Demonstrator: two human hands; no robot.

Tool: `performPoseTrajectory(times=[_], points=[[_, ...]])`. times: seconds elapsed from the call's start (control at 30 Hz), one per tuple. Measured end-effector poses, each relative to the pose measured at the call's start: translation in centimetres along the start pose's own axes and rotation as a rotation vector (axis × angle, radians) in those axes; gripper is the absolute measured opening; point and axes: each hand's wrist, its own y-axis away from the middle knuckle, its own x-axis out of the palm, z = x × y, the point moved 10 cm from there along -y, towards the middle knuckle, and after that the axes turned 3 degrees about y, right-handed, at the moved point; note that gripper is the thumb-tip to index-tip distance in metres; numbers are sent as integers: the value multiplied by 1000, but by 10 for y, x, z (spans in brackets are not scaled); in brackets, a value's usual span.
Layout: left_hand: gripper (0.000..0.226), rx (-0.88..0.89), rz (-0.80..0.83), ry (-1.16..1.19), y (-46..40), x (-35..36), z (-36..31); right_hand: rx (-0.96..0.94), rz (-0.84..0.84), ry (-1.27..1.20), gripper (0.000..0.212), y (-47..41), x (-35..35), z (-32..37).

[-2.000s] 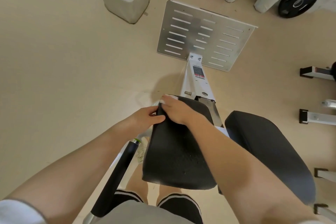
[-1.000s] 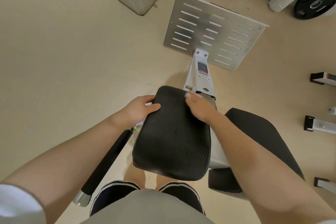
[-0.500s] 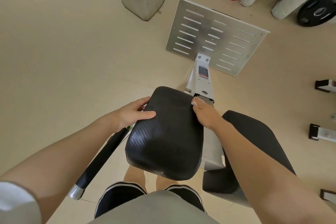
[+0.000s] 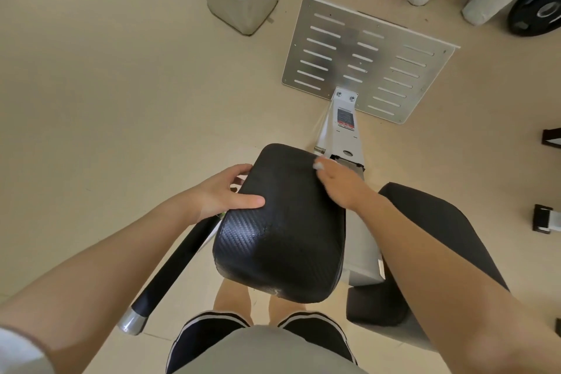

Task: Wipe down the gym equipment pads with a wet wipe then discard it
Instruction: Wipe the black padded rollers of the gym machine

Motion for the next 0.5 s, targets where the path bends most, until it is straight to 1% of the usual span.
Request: performPoseTrajectory(times=[0.03,0.07,0.1,0.17,0.23,0.27,0.33,0.37,0.4,0.43,0.5], points=[[94,12,-19,-18,1,-2,-3,93,-6,11,35,4,-2,-16],[91,27,-33,-20,1,-3,-5,148,-13,23,36,5,-3,-21],[87,39,-36,-15,2,-2,-7,149,-28,28,37,4,-3,-13],[87,48,-19,7,3,-1,-7,25,-21,43,39,-3,5,32],[90,44,-11,42,4,-1,-3,-170,40,47,39,-7,20,87],[87,38,-19,52,4,-2,0,-218,89,38,39,-8,30,104],[69,25,-35,77,5,-3,4,-289,162,44,37,-10,42,119],[62,20,-32,96,5,-3,6,-307,163,30,37,-8,41,118],[61,16,-23,114,5,-2,7,-303,150,5,38,-7,35,111],[66,17,-15,123,5,-2,8,-283,123,-20,38,-6,28,98],[69,25,-12,93,6,-2,6,-164,53,-19,40,-8,12,54]])
